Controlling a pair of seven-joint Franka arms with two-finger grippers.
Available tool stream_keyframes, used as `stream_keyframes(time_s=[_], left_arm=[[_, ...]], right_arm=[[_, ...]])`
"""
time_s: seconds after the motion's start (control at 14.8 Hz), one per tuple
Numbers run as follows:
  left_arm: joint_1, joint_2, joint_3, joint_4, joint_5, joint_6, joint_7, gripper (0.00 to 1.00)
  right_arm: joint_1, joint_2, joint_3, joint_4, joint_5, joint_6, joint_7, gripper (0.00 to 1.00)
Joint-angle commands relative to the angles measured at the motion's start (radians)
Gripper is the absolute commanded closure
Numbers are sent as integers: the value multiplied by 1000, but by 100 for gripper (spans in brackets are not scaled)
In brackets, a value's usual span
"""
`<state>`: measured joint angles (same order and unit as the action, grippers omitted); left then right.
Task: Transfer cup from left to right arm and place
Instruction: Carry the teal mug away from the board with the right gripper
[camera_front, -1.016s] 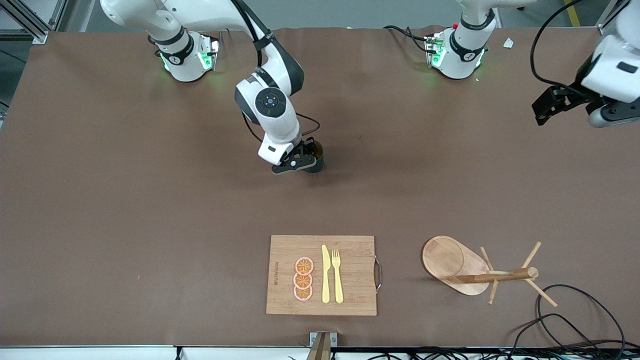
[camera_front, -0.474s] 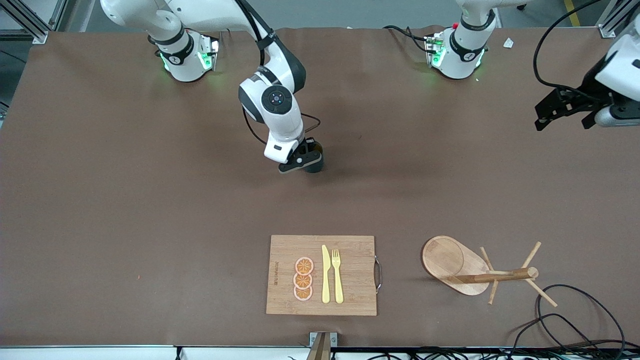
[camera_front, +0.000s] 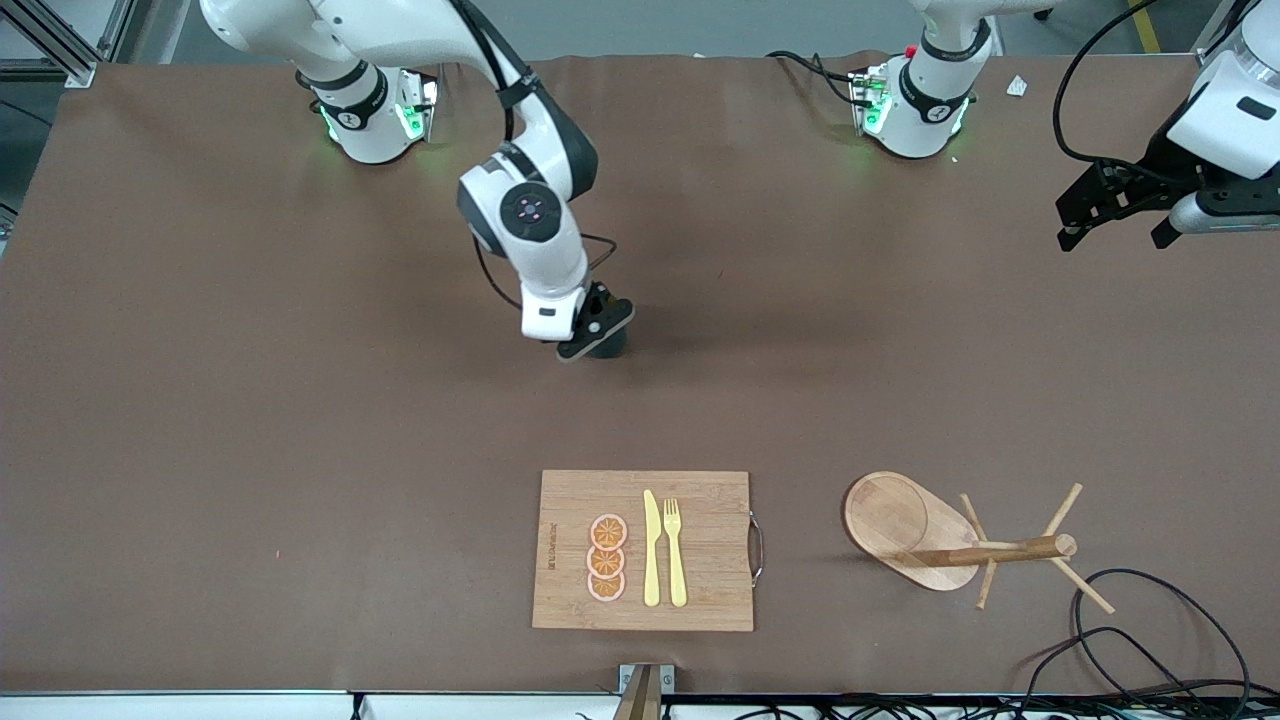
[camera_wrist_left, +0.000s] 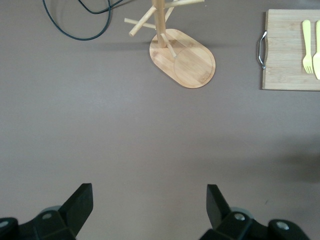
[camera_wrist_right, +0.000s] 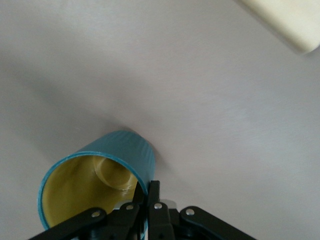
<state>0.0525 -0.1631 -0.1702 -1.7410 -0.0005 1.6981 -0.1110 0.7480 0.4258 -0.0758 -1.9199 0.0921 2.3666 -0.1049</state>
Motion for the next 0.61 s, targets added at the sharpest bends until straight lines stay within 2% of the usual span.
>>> stream_keyframes(time_s=[0.0,0.14,0.27,0.41,0.54], left_arm=[[1,57,-3,93,-30,-61,17,0],[3,60,-5,103,-30,-64,20,0],[1,68,-3,112,-27,-64,19,0],[6,73,-3,112,-29,-66,24,0],[1,76,-3,121,-24,-66,19,0]], right_arm=[[-134,-102,13,-54,-12,-56,-261,100],[-224,-143,11,-114,-15,-55,-442,100],[-344,-173,11,-162,-67,-47,-621,100],[-453,-180,11,-179,-118,-44,-770,100],[-553,-180,11,-182,-130,-43,-912,100]])
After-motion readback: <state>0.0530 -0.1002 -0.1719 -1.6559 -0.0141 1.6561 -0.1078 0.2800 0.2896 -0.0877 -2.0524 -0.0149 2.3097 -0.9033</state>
